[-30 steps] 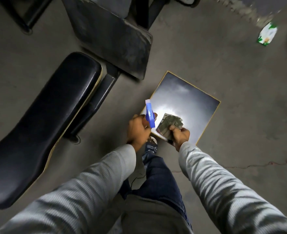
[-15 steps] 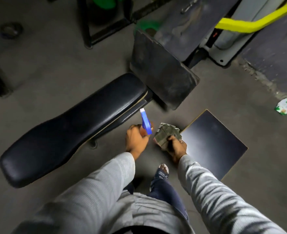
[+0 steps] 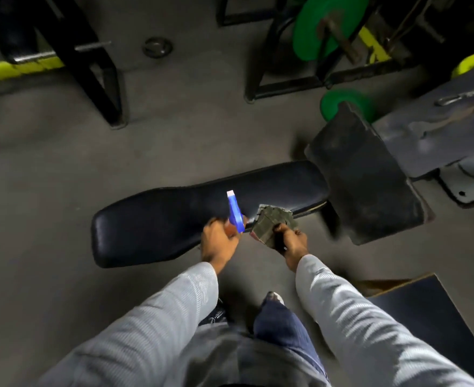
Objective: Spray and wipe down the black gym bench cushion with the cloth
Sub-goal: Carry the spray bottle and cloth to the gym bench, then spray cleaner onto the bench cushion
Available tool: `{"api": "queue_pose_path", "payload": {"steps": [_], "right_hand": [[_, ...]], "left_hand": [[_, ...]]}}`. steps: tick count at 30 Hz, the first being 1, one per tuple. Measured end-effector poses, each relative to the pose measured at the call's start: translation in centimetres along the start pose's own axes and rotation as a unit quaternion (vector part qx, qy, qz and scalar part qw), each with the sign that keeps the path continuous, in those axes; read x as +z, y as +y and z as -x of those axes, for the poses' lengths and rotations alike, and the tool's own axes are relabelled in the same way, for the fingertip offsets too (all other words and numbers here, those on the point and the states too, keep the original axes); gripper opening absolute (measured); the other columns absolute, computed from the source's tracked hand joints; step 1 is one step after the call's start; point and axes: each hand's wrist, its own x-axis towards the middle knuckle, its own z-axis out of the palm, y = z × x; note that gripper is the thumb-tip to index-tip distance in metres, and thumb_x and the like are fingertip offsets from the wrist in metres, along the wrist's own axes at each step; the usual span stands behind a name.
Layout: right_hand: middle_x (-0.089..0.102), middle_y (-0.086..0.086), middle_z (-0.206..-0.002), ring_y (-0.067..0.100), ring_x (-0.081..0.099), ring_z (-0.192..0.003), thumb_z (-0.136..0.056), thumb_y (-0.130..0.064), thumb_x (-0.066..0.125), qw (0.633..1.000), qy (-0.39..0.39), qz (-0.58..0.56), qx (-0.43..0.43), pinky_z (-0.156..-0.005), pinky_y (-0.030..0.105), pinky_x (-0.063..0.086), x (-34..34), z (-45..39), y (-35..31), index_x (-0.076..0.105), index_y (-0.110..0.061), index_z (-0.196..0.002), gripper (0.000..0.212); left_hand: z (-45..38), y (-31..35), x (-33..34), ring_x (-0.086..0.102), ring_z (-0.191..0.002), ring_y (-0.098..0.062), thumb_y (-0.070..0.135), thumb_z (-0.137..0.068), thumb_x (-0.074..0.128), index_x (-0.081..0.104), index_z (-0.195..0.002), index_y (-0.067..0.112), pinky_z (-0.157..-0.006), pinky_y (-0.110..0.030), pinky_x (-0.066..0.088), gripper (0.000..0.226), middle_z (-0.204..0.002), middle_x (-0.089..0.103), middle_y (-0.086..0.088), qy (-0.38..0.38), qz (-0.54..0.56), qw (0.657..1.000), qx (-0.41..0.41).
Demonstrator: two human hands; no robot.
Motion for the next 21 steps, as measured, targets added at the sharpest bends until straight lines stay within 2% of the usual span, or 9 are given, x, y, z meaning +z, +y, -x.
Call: {"api": "queue_pose_path", "payload": {"steps": [2, 6, 9, 11, 13, 15, 17, 19, 21], "right_hand": [[0.066, 0.008, -0.084, 0.018, 0.06, -0.07, -0.095, 0.002, 0.067, 0.999, -0.023, 0.023, -0.005, -0.043, 0.023, 0.053, 2.8, -0.8, -0.5, 0.064, -0.017, -0.09, 0.02], [0.067, 0.009, -0.089, 0.019, 0.059, -0.07, -0.091, 0.004, 0.067, 0.996, -0.049, 0.081, 0.007, -0.059, 0.031, 0.051, 7.3, -3.2, -1.6, 0.065, -0.017, -0.088, 0.021], [0.068, 0.009, -0.089, 0.022, 0.062, -0.076, -0.094, 0.005, 0.064, 0.991, -0.077, 0.113, 0.011, -0.065, 0.034, 0.054, 9.9, -6.2, -2.2, 0.067, -0.013, -0.094, 0.018], [0.071, 0.014, -0.1, 0.029, 0.067, -0.087, -0.095, 0.005, 0.063, 0.984, -0.099, 0.145, 0.008, -0.071, 0.039, 0.06, 11.3, -8.6, -2.5, 0.07, -0.006, -0.108, 0.018], [0.073, 0.019, -0.11, 0.038, 0.072, -0.101, -0.097, 0.006, 0.063, 0.974, -0.125, 0.19, -0.001, -0.066, 0.032, 0.064, 12.5, -11.8, -2.5, 0.07, 0.001, -0.124, 0.028], [0.073, 0.019, -0.115, 0.035, 0.073, -0.101, -0.1, 0.001, 0.065, 0.96, -0.133, 0.245, 0.008, -0.065, 0.027, 0.059, 13.7, -14.8, -2.8, 0.07, -0.002, -0.123, 0.024], [0.07, 0.022, -0.128, 0.029, 0.07, -0.097, -0.101, -0.004, 0.066, 0.955, -0.132, 0.265, 0.035, -0.074, 0.035, 0.059, 14.9, -17.6, -2.9, 0.064, -0.003, -0.134, 0.033], [0.069, 0.02, -0.137, 0.034, 0.07, -0.115, -0.097, -0.002, 0.068, 0.957, -0.119, 0.262, 0.037, -0.094, 0.05, 0.063, 16.0, -19.9, -2.6, 0.062, -0.008, -0.143, 0.047], [0.07, 0.017, -0.139, 0.038, 0.069, -0.125, -0.095, 0.003, 0.069, 0.957, -0.108, 0.267, 0.03, -0.108, 0.055, 0.058, 16.9, -21.8, -2.5, 0.063, -0.011, -0.142, 0.05]], "left_hand": [[-1.2, -0.6, -1.3, 0.071, -0.094, -0.04, 0.024, -0.085, 0.083, 0.076, -0.092, 0.004, -0.083, -0.042, 0.058, 0.022, -0.097, 0.074, -0.02, 0.018, 0.018, 1.0, -0.013], [-3.9, -1.4, -2.5, 0.072, -0.097, -0.039, 0.042, -0.092, 0.079, 0.077, -0.094, 0.007, -0.087, -0.048, 0.06, 0.035, -0.097, 0.077, -0.018, 0.056, 0.068, 0.996, -0.026], [-6.4, -2.1, -2.2, 0.072, -0.095, -0.039, 0.041, -0.092, 0.077, 0.076, -0.097, 0.01, -0.086, -0.051, 0.059, 0.032, -0.096, 0.076, -0.016, 0.078, 0.069, 0.993, -0.046], [-8.4, -2.4, -1.9, 0.071, -0.091, -0.042, 0.039, -0.095, 0.072, 0.075, -0.095, 0.009, -0.084, -0.051, 0.058, 0.031, -0.092, 0.075, -0.018, 0.075, 0.053, 0.995, -0.049], [-10.1, -2.1, -1.5, 0.07, -0.087, -0.043, 0.04, -0.098, 0.066, 0.073, -0.089, 0.006, -0.083, -0.047, 0.055, 0.035, -0.087, 0.075, -0.018, 0.073, 0.04, 0.995, -0.063], [-11.7, -1.8, -1.2, 0.07, -0.084, -0.042, 0.036, -0.099, 0.07, 0.074, -0.086, 0.005, -0.08, -0.044, 0.053, 0.034, -0.083, 0.075, -0.017, 0.083, 0.055, 0.99, -0.098], [-13.3, -1.9, -0.6, 0.069, -0.084, -0.039, 0.029, -0.098, 0.075, 0.075, -0.089, 0.002, -0.08, -0.042, 0.053, 0.029, -0.084, 0.074, -0.016, 0.091, 0.077, 0.985, -0.128], [-14.6, -1.9, 0.0, 0.064, -0.08, -0.032, 0.028, -0.098, 0.076, 0.073, -0.087, -0.001, -0.076, -0.037, 0.048, 0.031, -0.079, 0.068, -0.012, 0.086, 0.099, 0.978, -0.161], [-15.8, -2.2, 0.7, 0.059, -0.077, -0.026, 0.031, -0.098, 0.075, 0.07, -0.081, 0.003, -0.072, -0.037, 0.045, 0.033, -0.074, 0.063, -0.005, 0.095, 0.118, 0.971, -0.185]]}}
